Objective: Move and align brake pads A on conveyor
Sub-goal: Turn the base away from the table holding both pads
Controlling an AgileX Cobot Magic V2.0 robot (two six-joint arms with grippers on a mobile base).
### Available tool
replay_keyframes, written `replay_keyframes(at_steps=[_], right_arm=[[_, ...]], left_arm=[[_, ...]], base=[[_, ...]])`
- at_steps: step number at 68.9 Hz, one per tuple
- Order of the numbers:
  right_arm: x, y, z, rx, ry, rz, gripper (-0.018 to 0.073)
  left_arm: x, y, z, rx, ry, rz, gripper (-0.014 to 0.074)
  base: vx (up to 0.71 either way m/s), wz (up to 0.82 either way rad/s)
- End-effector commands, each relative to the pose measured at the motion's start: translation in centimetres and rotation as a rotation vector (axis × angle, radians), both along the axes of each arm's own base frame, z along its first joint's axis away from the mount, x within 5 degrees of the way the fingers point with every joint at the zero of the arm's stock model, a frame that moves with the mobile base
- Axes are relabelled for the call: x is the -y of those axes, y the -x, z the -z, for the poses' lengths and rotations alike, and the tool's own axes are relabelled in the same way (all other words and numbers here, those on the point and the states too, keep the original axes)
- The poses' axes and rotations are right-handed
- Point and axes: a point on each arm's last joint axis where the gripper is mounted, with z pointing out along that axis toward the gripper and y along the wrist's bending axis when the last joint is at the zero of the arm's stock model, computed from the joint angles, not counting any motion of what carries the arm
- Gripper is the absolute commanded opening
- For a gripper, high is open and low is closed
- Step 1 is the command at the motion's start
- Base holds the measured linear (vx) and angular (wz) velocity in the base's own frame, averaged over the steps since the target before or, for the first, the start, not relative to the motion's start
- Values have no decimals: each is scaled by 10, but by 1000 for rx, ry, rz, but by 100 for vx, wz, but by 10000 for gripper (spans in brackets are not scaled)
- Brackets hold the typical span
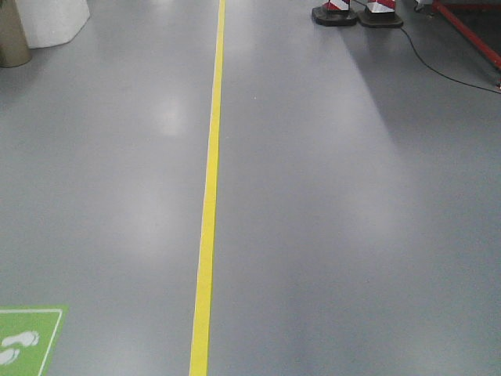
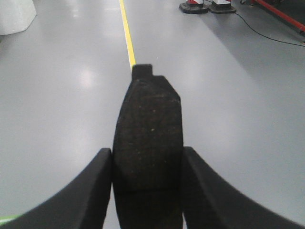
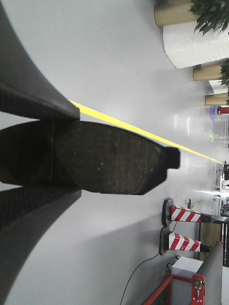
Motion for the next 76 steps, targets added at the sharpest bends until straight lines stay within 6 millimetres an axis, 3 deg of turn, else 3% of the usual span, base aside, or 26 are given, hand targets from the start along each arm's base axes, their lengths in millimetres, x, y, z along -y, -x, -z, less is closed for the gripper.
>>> replay_keyframes(at_steps=[1,76], right_arm=[[1,0,-18,120,6,11,-2],[1,0,-18,120,6,11,-2]], left_arm=[[0,-3,-17,113,22,-1,-6],[0,-2,-17,112,21,-1,-6]], base=[[51,-4],[67,1]])
